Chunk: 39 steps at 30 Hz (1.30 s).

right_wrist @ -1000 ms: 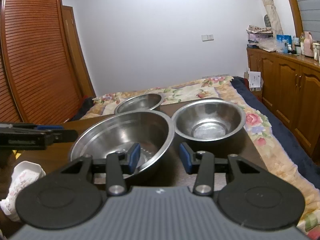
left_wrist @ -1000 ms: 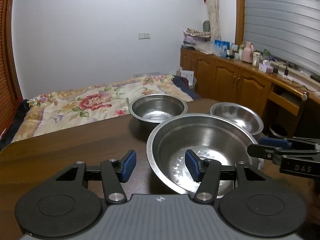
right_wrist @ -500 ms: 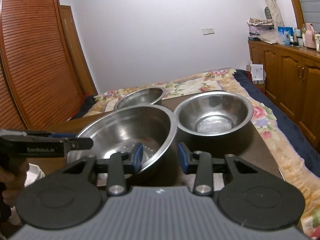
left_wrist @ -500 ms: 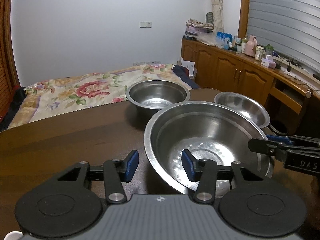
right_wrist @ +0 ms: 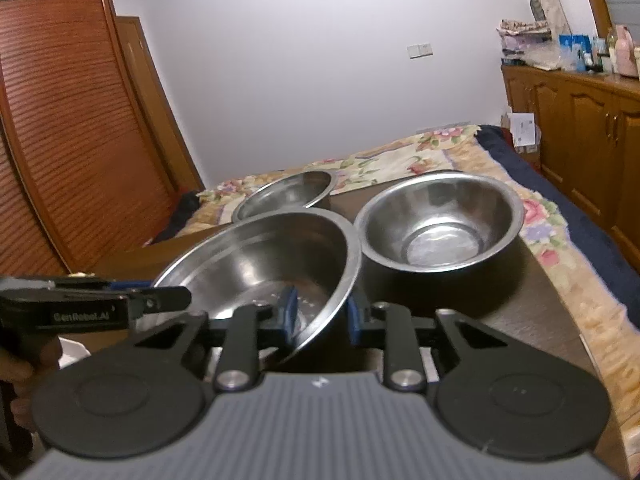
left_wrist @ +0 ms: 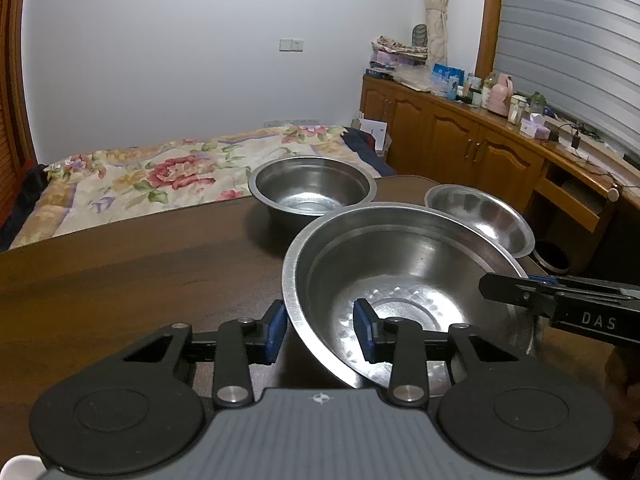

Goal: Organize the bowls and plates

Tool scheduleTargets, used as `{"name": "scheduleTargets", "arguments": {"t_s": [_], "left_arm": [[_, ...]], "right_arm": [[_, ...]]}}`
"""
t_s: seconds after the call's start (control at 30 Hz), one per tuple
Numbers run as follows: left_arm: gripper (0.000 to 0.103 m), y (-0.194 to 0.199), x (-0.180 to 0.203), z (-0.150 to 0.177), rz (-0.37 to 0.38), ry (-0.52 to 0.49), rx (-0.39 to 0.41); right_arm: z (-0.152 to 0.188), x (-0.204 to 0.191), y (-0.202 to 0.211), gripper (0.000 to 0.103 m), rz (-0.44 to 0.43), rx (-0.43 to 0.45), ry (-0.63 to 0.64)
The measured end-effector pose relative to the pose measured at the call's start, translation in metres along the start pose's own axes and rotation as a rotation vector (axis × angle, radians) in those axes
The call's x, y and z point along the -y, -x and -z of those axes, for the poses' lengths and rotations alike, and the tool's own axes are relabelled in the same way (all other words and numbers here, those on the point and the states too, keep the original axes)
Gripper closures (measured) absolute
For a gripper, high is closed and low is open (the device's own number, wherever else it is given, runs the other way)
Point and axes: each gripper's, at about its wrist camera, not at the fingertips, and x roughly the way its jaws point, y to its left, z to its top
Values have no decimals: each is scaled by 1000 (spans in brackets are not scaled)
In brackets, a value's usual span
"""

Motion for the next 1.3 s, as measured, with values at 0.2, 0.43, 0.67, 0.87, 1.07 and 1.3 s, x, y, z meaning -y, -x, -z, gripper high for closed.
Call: {"name": "scheduleTargets", "arguments": {"t_s": [0.2,0.43,0.67,0.87,1.07,1.3], "left_arm": [[67,15,-6,1,16,24,19],[67,51,1,0,23,13,59],[67,80,2,7,23,-13,72],[67,92,-3,15,37,-13,71],[67,105,-4,22,53,1,87],[67,114,-3,30,63,-13,83]], "right_arm": [[0,-2,11,79,-30,14,-30],[-9,-16,34,79,-63,34,-7],[-6,-29,52,79,-91,21,45],[-5,-35,62,79,-111,19,70],[-3,-39,72,78,-118,25,91],[0,-38,75,78,-130,24,85]]}}
